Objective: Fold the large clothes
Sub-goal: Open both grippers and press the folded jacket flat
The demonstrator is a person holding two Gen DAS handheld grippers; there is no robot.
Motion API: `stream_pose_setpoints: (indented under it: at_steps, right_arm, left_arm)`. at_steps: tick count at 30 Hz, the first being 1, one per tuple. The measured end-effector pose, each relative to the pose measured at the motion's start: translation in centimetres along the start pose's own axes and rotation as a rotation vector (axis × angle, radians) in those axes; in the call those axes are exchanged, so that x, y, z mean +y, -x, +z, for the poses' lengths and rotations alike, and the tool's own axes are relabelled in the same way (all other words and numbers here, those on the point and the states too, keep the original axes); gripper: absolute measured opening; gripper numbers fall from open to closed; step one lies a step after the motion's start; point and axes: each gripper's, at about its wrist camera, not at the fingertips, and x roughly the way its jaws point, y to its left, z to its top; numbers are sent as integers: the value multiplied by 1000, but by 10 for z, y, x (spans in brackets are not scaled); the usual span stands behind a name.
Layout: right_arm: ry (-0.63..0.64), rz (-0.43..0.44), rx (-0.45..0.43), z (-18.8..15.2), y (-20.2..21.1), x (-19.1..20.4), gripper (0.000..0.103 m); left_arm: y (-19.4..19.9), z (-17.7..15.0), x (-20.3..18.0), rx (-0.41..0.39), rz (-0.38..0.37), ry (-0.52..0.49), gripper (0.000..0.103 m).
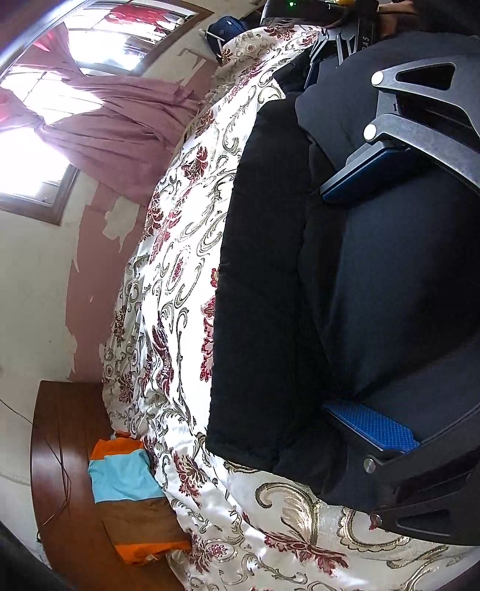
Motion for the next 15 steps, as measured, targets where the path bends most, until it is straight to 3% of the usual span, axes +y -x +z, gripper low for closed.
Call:
stream_pose_setpoints:
  at_steps: [7, 15]
  right_arm:
    - [1, -1, -5, -1, 1, 0, 91]
    - [22, -27, -60, -7, 15, 5, 92]
  left_arm:
    - [1, -1, 1, -11, -5, 1, 103]
    - [17, -8, 20, -95, -112, 58, 103]
